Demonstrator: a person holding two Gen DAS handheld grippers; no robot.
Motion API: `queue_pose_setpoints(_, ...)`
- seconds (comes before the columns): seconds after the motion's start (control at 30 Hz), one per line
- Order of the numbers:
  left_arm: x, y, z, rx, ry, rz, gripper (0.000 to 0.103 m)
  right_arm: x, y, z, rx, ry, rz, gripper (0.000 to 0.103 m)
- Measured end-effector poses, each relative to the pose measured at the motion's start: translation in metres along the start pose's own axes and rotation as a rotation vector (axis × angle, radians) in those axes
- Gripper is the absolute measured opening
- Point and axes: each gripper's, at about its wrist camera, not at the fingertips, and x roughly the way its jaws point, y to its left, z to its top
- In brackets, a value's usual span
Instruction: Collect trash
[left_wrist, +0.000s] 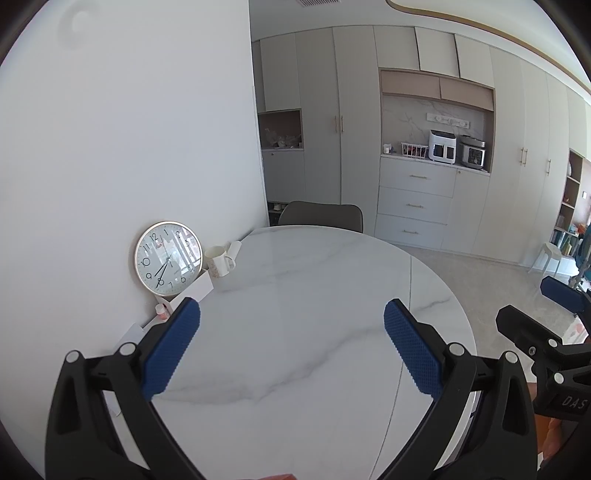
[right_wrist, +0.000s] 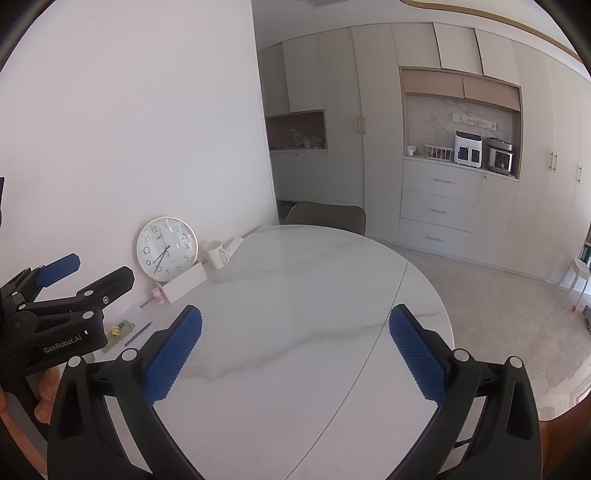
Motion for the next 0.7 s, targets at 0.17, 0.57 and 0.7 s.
queue_pose_setpoints(0.17,-0.0009,0.0012,-0.0015,-0.003,0.003,0.000,0.096,-0.0005,0.0021,-0.0009,-0.002,0.000,-0.002,0.101)
queue_pose_setpoints(0.57,-0.0002,0.0005,-0.0026,0.005,0.006,-0.004,0.096,0.0009,0.0012,-0.0022,-0.002,0.010,0.004,0.101)
queue_pose_setpoints(0.7,0.0010,-0.0005,-0.0032,0.012,0.012,-0.018,0.096,0.0022,0.0005,-0.0030,-0.002,0.014,0.004,0.101)
